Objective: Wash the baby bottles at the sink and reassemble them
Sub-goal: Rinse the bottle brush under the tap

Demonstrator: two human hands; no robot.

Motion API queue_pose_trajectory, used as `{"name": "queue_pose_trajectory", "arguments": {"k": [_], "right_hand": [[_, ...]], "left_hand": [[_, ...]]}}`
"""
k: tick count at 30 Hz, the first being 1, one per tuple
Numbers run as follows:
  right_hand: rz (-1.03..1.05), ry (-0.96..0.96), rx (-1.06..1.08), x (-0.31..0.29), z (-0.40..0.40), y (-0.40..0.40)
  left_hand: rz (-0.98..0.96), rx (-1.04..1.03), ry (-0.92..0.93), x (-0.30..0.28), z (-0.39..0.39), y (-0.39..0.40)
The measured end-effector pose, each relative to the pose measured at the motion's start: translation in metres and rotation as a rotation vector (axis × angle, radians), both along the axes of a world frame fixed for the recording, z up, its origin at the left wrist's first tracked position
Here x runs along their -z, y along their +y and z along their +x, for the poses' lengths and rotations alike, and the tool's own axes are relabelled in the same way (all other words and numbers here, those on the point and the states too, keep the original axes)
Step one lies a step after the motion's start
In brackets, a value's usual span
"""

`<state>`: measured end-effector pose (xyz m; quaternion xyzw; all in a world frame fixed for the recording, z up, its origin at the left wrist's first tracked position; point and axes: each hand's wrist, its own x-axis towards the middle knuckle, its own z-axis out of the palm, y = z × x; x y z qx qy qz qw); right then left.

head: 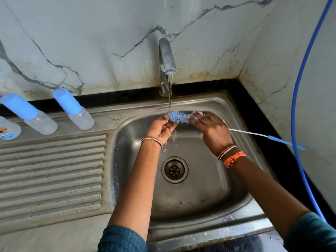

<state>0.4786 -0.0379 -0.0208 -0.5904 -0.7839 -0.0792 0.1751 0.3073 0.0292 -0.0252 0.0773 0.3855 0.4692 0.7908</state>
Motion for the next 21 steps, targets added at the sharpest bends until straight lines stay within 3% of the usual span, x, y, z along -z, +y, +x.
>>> {"name": "queue_pose_trajectory", "arguments": {"k": [2,6,12,21], "right_hand": [[-0.063,0.001,0.02,0.003,0.004,-0.005],[0.022,-0.031,0.05,0.004,0.006,-0.009],[0.069,-0.057,-0.005,-0.008,-0.013,0.003],[-0.091,-0.057,0.051,-0.006,0.007,-0.007]], "left_hand": [[0.013,0.012,0.01,0.0,0.003,-0.003],[0.034,0.03,-0.03,0.002,0.004,-0.009],[0.078,-0.008,0.196,0.01,0.006,-0.006],[0.039,-0.011,0.187,0.009,0.016,-0.007]]}}
